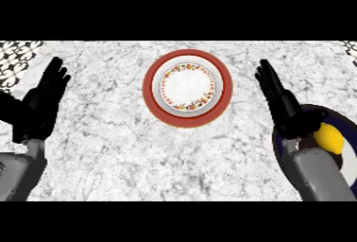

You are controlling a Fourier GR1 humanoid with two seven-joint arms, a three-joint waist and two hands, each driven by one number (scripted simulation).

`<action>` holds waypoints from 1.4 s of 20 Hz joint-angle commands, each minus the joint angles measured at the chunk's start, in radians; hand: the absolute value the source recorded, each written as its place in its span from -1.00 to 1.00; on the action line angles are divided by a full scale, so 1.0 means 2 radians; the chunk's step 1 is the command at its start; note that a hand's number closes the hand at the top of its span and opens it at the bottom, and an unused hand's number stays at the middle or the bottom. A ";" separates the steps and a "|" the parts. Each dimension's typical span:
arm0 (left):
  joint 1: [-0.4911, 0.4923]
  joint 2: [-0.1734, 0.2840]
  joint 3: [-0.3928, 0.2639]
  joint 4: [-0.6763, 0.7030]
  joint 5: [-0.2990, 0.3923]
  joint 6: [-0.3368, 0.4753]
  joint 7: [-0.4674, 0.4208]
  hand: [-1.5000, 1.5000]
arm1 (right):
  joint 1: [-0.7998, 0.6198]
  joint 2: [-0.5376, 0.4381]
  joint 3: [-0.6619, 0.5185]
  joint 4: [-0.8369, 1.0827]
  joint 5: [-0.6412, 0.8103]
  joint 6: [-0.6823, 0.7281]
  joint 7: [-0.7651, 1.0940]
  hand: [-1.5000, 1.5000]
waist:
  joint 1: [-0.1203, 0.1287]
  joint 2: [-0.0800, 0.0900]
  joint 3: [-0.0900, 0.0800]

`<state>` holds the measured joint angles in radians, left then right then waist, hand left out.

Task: Pick the lemon from the plate and place it in the plate

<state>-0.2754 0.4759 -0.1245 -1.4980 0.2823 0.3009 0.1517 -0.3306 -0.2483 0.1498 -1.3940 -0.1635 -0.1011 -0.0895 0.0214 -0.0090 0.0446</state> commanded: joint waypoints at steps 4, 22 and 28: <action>-0.020 -0.012 -0.035 0.012 -0.054 0.003 -0.010 0.00 | -0.064 0.001 -0.058 0.029 -0.036 -0.029 0.099 -1.00 | -0.013 0.006 -0.022; 0.014 -0.044 -0.047 0.016 -0.069 -0.033 -0.016 0.00 | 0.081 -0.191 -0.001 -0.059 0.212 -0.057 0.090 -1.00 | -0.017 0.001 -0.023; 0.012 -0.057 -0.039 0.061 -0.081 -0.039 -0.054 0.00 | 0.059 -0.277 -0.016 -0.117 0.215 0.054 0.231 -1.00 | -0.017 0.003 -0.024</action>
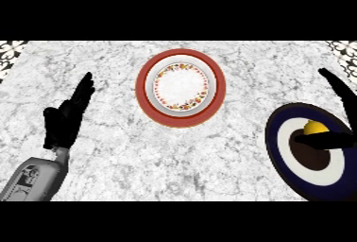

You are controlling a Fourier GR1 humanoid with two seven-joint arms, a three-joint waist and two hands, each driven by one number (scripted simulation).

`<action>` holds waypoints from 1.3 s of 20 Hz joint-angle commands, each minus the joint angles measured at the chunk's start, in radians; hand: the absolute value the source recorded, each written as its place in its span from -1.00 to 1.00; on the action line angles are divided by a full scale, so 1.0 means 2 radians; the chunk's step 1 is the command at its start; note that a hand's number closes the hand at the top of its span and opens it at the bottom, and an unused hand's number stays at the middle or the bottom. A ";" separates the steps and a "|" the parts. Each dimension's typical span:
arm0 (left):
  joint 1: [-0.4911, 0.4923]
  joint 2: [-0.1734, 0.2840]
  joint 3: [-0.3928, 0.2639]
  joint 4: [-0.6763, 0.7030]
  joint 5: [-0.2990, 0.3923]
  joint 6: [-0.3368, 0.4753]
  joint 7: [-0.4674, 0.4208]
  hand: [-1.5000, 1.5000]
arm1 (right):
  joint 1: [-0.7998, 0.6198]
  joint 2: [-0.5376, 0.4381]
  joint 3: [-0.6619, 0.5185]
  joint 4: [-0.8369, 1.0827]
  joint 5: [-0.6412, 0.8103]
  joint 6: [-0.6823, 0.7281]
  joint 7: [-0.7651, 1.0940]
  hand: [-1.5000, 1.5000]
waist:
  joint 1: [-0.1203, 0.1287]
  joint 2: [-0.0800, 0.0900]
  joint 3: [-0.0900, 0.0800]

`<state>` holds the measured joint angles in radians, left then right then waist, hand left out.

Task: Pick the lemon from the plate and place it in the plate

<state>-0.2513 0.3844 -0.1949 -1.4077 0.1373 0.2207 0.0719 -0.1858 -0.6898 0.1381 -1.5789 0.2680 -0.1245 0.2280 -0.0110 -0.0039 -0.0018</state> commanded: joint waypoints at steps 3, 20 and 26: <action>-0.008 -0.011 0.003 0.012 -0.004 0.001 -0.005 0.00 | -0.012 -0.105 -0.002 -0.024 -0.013 0.143 0.121 -1.00 | -0.001 0.001 -0.001; 0.008 -0.028 0.029 -0.018 -0.033 -0.031 0.015 0.00 | -0.041 -0.050 -0.022 0.056 0.009 0.279 0.160 -1.00 | 0.008 0.002 0.001; -0.009 -0.058 0.026 0.024 -0.052 -0.033 -0.021 0.00 | -0.127 -0.007 0.018 0.141 0.050 0.320 0.200 -1.00 | 0.015 0.005 0.001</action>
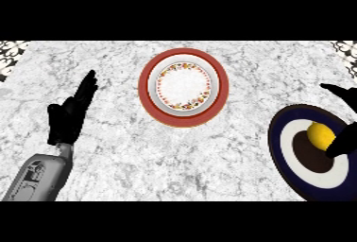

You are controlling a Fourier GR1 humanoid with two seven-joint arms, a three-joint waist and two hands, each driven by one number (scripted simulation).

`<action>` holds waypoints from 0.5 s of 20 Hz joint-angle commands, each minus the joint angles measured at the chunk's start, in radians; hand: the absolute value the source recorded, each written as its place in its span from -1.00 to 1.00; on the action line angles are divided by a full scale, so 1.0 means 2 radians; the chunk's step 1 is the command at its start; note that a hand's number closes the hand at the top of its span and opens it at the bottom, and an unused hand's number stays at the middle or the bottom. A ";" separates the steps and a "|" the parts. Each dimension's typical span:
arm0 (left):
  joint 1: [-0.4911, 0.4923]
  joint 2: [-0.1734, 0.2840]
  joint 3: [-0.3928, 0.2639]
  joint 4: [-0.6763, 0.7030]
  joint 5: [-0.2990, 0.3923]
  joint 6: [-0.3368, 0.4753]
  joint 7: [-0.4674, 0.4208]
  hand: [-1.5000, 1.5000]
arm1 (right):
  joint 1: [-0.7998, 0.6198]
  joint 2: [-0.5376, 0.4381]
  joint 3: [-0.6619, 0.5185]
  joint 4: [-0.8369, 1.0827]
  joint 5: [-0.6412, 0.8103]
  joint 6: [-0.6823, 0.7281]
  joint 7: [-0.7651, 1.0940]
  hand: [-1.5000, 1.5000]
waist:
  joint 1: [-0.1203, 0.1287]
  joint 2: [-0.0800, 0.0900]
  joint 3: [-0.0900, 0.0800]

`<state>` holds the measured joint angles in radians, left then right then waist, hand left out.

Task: Pick the lemon from the plate and place it in the plate

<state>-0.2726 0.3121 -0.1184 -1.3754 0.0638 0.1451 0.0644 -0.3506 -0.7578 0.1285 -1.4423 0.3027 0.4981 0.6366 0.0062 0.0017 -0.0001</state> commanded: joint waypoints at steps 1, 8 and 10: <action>-0.015 -0.015 -0.008 -0.009 -0.020 0.009 0.027 0.00 | 0.023 0.029 0.020 0.041 0.050 -0.018 -0.034 -1.00 | -0.002 0.000 0.000; 0.022 -0.012 0.021 -0.036 -0.027 -0.018 0.025 0.00 | 0.026 0.051 -0.005 0.067 0.094 0.006 -0.060 -1.00 | -0.002 -0.001 0.000; 0.013 -0.017 0.030 -0.040 -0.025 -0.022 0.030 0.00 | 0.031 0.043 -0.018 0.089 0.103 0.007 -0.101 -1.00 | -0.003 -0.001 0.000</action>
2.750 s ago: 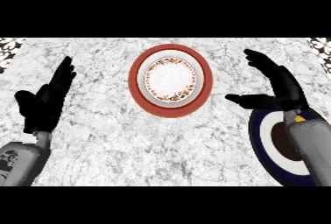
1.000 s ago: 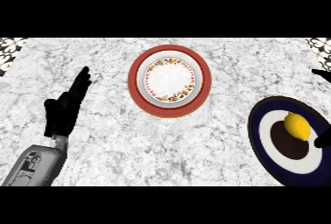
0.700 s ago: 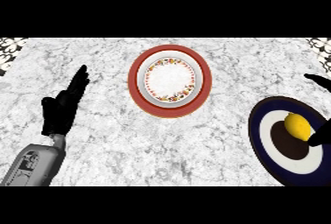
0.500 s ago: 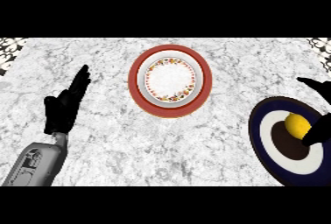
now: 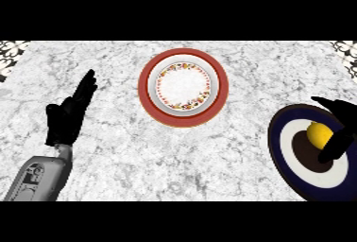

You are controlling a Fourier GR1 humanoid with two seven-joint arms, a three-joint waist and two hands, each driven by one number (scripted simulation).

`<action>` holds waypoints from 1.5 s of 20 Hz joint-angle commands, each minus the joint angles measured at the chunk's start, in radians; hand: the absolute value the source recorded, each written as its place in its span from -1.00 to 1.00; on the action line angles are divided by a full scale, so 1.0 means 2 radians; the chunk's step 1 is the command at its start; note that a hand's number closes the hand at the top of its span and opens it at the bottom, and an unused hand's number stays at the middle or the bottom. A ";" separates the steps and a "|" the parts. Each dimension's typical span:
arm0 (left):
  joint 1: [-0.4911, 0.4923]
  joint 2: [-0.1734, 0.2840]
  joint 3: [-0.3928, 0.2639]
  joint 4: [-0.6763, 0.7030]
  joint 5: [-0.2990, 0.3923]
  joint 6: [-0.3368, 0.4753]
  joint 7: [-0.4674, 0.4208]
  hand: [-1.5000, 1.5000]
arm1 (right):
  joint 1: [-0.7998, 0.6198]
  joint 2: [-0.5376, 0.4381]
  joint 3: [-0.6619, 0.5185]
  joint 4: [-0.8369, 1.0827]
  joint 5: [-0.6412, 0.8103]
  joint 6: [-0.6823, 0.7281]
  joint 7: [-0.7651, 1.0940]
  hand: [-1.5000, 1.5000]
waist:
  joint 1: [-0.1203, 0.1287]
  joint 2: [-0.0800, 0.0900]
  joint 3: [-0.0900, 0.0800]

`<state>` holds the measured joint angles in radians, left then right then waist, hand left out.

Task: Pick the lemon from the plate and place it in the plate

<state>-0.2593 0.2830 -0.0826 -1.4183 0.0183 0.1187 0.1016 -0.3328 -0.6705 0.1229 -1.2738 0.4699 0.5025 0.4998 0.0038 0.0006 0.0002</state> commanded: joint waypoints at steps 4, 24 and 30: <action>0.014 -0.011 0.016 -0.013 -0.016 -0.022 0.000 0.00 | 0.009 0.028 -0.019 0.042 0.057 -0.003 -0.039 -1.00 | -0.001 0.000 0.000; 0.006 -0.036 0.048 0.019 -0.035 -0.042 -0.023 0.00 | -0.009 0.050 -0.063 0.093 0.155 -0.125 -0.168 1.00 | -0.002 0.000 0.000; -0.003 -0.025 0.055 0.002 -0.036 -0.048 -0.001 0.00 | -0.044 0.090 -0.043 0.097 0.173 -0.177 -0.219 1.00 | 0.000 0.000 0.000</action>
<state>-0.2698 0.2137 0.0069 -1.4212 -0.0603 0.0405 0.1125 -0.4186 -0.5320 0.0228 -1.0471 0.8021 0.2136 0.1175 0.0058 0.0011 0.0002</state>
